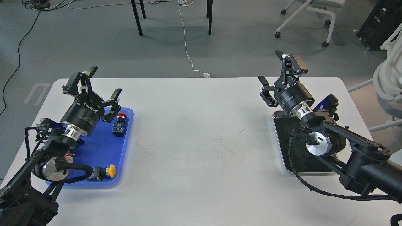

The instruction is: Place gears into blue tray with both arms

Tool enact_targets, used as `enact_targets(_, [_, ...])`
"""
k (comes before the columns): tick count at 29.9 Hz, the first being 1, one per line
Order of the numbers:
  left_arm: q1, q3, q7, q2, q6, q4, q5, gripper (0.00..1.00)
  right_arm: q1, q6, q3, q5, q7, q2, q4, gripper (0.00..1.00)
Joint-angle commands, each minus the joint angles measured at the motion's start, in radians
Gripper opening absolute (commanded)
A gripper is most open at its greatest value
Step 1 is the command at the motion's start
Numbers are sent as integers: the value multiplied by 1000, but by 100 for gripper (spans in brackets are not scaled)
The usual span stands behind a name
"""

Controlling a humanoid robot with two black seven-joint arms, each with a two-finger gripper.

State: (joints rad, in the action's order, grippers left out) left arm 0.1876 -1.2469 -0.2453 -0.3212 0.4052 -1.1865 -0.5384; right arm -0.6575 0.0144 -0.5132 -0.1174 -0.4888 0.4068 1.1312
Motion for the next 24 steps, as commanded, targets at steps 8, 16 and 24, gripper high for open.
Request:
enact_targets(8, [1,11,-14,-6,4,5,0,99,1,-5,7,-2,0,-9,-22,99])
enact_targets(16, [27,10,-71,-24,7,62,57,99,-1,-5,9,-5,0,-9,-27,99])
enact_targets(24, [36,20,-74,-25,7,54,45,99,-13,-13,9,-13,0,7,-21,99])
